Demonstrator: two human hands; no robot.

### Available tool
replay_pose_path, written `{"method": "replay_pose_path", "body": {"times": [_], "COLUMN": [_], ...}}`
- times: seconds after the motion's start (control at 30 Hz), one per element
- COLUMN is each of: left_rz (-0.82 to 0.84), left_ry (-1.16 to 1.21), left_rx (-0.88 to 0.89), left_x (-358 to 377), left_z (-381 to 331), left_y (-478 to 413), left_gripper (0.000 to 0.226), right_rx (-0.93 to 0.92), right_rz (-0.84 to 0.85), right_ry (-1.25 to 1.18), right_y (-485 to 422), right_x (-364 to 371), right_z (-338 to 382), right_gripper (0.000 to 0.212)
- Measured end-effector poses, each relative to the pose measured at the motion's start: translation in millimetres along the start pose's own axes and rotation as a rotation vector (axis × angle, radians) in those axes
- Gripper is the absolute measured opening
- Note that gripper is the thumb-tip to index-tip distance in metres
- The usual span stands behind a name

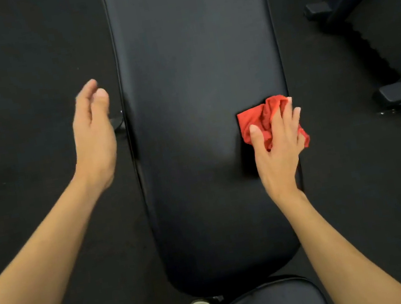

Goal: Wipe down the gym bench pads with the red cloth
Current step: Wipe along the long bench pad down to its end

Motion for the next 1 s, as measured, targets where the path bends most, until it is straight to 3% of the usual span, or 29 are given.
{"method": "replay_pose_path", "body": {"times": [0.07, 0.17, 0.27, 0.4, 0.5, 0.67, 0.77, 0.87, 1.0], "left_rz": [0.119, 0.264, 0.312, 0.354, 0.374, 0.404, 0.427, 0.408, 0.393], "left_ry": [0.108, 0.198, 0.238, 0.241, 0.261, 0.209, 0.202, 0.265, 0.331], "left_rx": [-0.108, -0.126, -0.119, -0.154, -0.170, -0.181, -0.202, -0.227, -0.285], "left_x": [10, 33, 40, 38, 39, 38, 38, 41, 45], "left_z": [24, 30, 31, 40, 40, 37, 39, 39, 40], "left_y": [0, 3, 5, 5, 7, 8, 9, 13, 16], "left_gripper": [0.050, 0.043, 0.042, 0.047, 0.046, 0.044, 0.047, 0.048, 0.053], "right_rx": [-0.095, -0.413, -0.685, -0.918, -0.852, -0.358, -0.257, -0.474, -0.895], "right_rz": [0.060, 0.247, 0.348, 0.379, 0.282, -0.011, -0.121, -0.070, 0.290], "right_ry": [0.071, 0.326, 0.516, 0.714, 0.666, 0.181, 0.106, 0.236, 0.474], "right_y": [20, 79, 111, 88, 25, -123, -130, -72, 43], "right_x": [25, 79, 102, 86, 47, -32, -28, 7, 72], "right_z": [17, 47, 49, 54, 73, 109, 128, 141, 107], "right_gripper": [0.065, 0.063, 0.056, 0.047, 0.049, 0.052, 0.056, 0.050, 0.051]}}
Point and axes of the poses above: each hand's wrist, its own y-axis away from the middle knuckle, its own x-axis out of the palm, z = x × y, the point moved 9 cm from there along -y, towards the middle knuckle, and after that the axes turned 13 degrees about z, right-handed, at the moved point
